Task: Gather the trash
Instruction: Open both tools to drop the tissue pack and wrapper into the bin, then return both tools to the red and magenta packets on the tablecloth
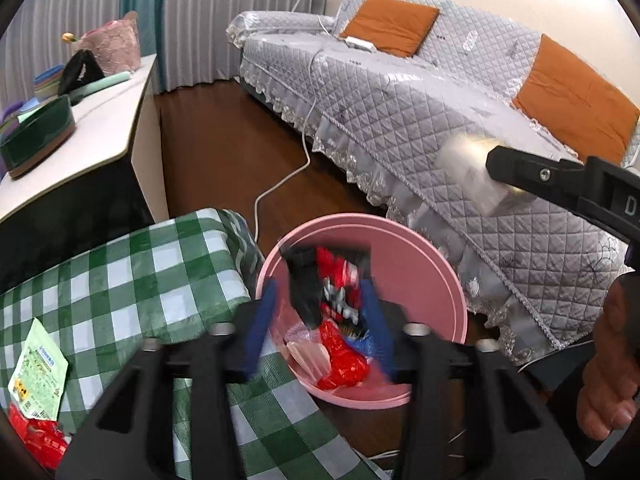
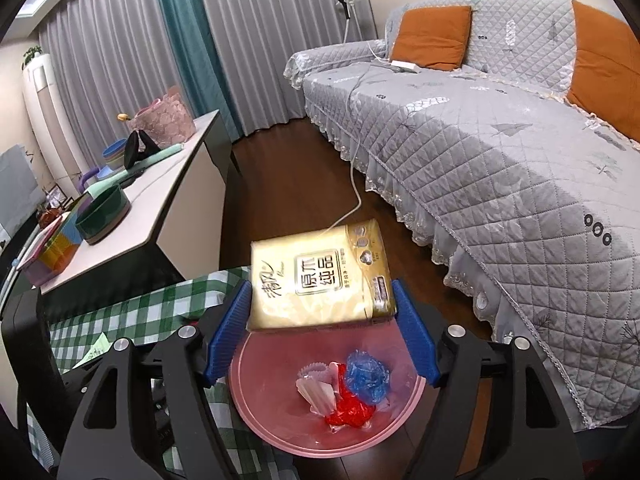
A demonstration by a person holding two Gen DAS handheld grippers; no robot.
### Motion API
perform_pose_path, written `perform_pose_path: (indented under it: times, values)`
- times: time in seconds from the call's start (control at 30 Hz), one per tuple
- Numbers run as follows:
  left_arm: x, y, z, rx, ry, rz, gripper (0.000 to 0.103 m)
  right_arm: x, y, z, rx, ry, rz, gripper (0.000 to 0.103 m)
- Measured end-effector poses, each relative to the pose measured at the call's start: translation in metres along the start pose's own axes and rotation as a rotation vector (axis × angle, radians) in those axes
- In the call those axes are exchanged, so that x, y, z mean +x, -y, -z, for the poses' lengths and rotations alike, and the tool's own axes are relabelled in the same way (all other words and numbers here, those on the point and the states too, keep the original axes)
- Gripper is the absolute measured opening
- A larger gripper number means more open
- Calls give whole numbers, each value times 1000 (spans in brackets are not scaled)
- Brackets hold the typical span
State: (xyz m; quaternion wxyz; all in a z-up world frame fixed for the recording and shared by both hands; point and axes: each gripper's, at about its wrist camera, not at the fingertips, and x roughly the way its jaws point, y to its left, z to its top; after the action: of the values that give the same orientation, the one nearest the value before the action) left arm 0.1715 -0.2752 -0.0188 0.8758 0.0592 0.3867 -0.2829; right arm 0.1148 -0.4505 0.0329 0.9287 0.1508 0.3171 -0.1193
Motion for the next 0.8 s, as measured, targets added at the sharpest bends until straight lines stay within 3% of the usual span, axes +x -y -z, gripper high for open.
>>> perform_pose_path:
  times: [0.33,0.67,0.8]
  values:
    - [-21,-11,10,-14,17,-23,51,-1,0,1,11,-3,-3,80]
    - [-87,-52,25,-62,95,-73,47,-14,-37,10,-46,30,-71,73]
    - [-117,-80,35,-93,119,-107,46,-21,-62,19,-90,28,-136,68]
